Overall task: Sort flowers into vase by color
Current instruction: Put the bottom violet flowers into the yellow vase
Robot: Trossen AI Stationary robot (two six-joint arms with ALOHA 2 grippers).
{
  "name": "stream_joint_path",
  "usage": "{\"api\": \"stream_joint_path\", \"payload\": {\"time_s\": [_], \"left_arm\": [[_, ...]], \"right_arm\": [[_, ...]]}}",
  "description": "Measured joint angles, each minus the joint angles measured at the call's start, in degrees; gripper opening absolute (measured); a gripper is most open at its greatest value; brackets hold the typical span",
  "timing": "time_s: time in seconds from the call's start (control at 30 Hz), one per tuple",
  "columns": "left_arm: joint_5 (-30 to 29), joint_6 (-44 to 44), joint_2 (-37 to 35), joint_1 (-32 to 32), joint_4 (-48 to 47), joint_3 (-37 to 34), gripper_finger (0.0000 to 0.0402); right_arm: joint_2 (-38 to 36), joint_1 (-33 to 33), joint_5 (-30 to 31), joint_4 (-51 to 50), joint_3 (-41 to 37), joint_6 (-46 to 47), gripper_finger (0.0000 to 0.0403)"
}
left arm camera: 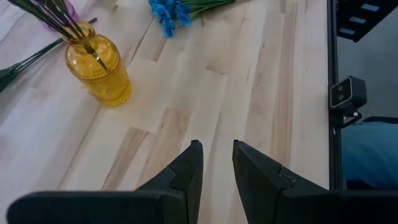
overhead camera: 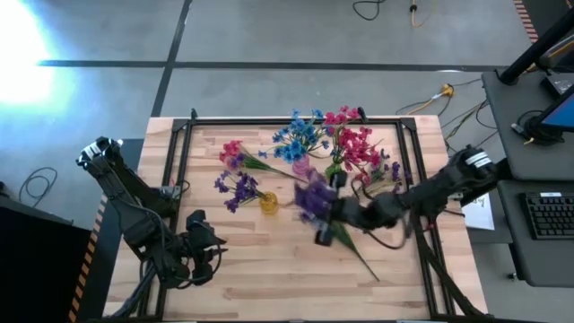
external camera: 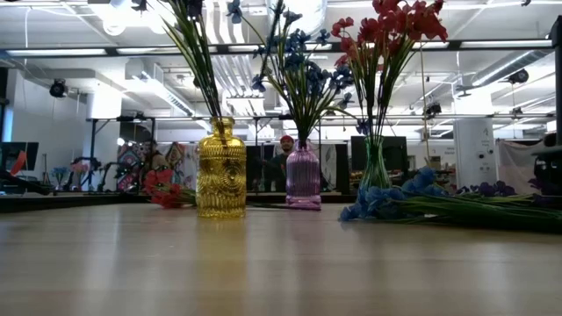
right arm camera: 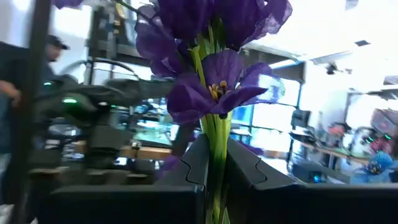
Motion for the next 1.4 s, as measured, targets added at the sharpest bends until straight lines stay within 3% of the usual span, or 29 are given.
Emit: {"api": "stream_joint_path", "payload": {"time_s": [0.27,0.57,1.4], "left_arm": [[-0.26,0.00,0.00,0.00,-0.09,-0.06,0.0076],[-0.26,0.02,0.00,0.02,-2.29,-0.09,0.0076],[-0.29,0.02,0.02,0.02,-2.67,-0.11,0.0076]], "right_arm": [[5.98,-5.62,-0.97,0.08,5.11,3.45,0.0020],[11.45,-7.44,-1.42,-0.09,9.24,3.24,0.0020],[12.00,-7.86,-0.85,-6.44,9.91,4.26,0.0020]]}}
